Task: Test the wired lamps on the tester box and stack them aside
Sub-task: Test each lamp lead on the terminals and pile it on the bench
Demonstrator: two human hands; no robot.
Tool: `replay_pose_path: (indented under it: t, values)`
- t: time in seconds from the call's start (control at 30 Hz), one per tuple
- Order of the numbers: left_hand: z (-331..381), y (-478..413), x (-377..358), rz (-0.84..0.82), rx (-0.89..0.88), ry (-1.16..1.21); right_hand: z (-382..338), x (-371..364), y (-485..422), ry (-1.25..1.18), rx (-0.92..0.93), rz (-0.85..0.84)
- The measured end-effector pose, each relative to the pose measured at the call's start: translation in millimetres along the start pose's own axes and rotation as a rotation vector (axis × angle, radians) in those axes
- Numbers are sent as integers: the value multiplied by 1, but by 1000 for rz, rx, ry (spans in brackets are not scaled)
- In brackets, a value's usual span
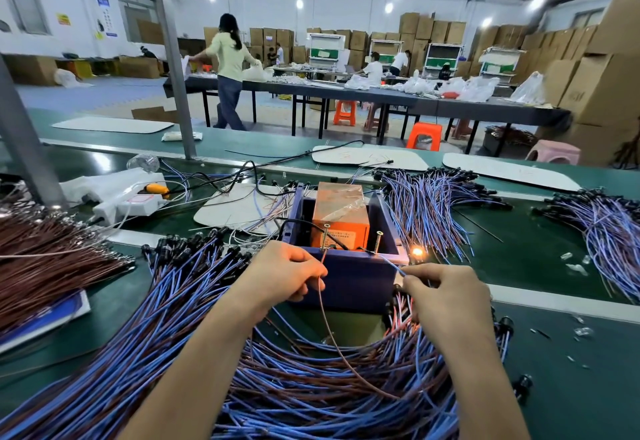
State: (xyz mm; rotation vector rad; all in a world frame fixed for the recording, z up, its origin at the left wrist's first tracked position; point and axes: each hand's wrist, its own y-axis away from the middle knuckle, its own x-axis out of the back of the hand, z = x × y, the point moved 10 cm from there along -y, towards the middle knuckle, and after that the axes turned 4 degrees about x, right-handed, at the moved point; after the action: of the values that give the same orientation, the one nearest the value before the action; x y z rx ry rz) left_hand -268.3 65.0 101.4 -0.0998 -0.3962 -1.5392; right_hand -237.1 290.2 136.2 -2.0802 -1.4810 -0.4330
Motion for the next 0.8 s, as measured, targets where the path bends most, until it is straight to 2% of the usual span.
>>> replay_pose_path:
  t: [0.27, 0.5, 0.63, 0.73, 0.8]
  values:
    - [4, 3, -3, -48, -19, -21, -1, -2, 1, -4, -1, -32]
    - [18, 20, -38, -383, -38, 262, -29, -20, 14, -278, 112, -278]
    - [28, 26, -48, -444, -66, 382, -36, -28, 19, -307, 134, -357]
    - [32, 28, -36, -452, -120, 309, -27, -23, 15, -306, 84, -313]
    - [26, 28, -23, -442, -137, 90, -11, -11, 7, -277, 25, -197]
